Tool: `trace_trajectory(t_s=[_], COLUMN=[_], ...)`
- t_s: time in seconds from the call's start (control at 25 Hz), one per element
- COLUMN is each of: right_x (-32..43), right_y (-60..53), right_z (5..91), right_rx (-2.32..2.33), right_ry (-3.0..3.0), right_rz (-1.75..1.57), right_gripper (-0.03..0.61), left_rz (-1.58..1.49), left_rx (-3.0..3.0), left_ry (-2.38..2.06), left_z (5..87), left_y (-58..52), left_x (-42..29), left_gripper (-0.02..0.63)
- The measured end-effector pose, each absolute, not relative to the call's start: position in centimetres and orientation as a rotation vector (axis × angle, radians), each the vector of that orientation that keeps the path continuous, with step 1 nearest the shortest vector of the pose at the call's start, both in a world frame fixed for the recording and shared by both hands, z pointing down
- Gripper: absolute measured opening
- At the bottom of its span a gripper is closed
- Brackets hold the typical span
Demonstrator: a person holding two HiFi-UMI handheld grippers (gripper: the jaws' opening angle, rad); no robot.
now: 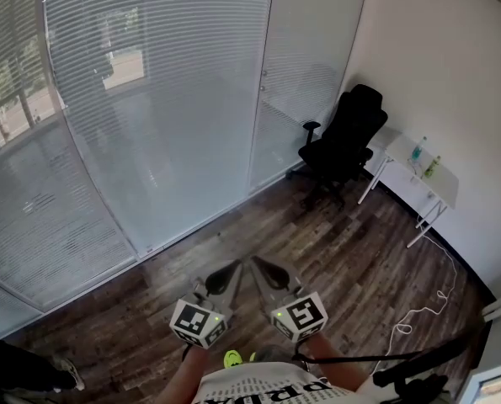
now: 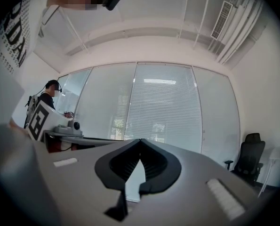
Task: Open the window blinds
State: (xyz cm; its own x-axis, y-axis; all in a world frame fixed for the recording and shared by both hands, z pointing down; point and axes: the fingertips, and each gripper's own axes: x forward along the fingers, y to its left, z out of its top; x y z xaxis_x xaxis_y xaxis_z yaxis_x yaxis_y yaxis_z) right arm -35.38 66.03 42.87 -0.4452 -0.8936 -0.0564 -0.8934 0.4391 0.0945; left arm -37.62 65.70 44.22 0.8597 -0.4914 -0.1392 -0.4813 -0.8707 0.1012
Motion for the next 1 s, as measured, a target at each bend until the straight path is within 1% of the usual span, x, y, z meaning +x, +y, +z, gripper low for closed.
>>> trace_trajectory(t_s=[0.32,0.6,1.0], right_x=[-35.0,-32.7,-25.7], right_y=[62.9,57.6,49.2], right_z=[42.6,42.9,41.7], right_rx=[1.639,1.614,1.574], right_ry=[-2.67,-2.716,-2.771], right_rz=[-0.16,-0.166,-0.211], right_gripper=[0.008,0.008,0.008], left_rz=[-0.227,-0.203,-0.186], left_rx=[2.936,2.933,2.931], left_ry=[-0.795,-0.842,-0.879], left_z=[44.5,44.7,44.1], left_y=[62.7,57.3,48.8], left_x=[-37.4,-35.1,-27.9], left_gripper=[-0.008,-0.008,-0.008])
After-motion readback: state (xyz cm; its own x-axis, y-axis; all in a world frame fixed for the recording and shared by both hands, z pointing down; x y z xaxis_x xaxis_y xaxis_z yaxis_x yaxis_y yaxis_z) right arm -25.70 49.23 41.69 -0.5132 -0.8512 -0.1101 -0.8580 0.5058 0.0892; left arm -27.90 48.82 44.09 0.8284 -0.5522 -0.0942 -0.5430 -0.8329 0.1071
